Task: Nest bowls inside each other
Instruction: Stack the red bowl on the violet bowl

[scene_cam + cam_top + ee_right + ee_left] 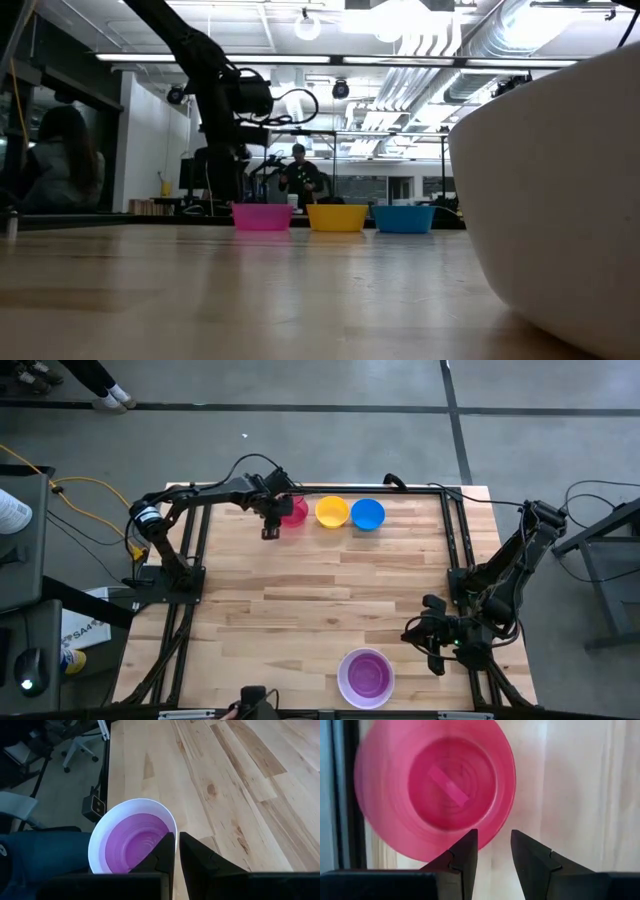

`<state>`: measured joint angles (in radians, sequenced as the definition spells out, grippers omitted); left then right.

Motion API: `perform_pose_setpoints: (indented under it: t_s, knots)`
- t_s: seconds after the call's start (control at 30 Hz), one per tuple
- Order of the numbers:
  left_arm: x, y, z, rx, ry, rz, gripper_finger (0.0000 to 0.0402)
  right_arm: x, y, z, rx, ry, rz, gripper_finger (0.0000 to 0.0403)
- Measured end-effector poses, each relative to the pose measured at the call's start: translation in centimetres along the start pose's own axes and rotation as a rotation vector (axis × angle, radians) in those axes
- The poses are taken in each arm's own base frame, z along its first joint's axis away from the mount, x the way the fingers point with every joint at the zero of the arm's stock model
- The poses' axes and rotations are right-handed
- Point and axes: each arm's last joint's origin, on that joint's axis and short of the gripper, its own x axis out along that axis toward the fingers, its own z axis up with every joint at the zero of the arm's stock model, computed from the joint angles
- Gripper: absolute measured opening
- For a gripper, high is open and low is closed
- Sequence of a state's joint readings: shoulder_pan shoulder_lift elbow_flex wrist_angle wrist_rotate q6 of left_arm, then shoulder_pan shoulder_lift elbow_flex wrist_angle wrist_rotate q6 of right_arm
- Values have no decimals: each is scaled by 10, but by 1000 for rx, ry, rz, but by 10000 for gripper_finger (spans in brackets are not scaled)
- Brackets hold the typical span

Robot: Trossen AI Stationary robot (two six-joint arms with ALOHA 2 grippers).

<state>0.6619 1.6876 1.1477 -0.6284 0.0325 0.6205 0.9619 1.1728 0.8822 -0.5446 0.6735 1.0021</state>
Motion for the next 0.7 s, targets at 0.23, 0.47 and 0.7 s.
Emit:
perform_pose_setpoints:
  t_s: [0.23, 0.47, 0.7]
  knots:
    - [-19, 39, -3, -357, -47, 127, 115, 0, 0, 0, -3, -4, -3, 20]
    - [-34, 74, -23, -706, -113, 94, 115, 0, 0, 0, -3, -7, -5, 20]
    - [-18, 75, -29, -814, -74, 5, 115, 0, 0, 1, -10, -8, -6, 20]
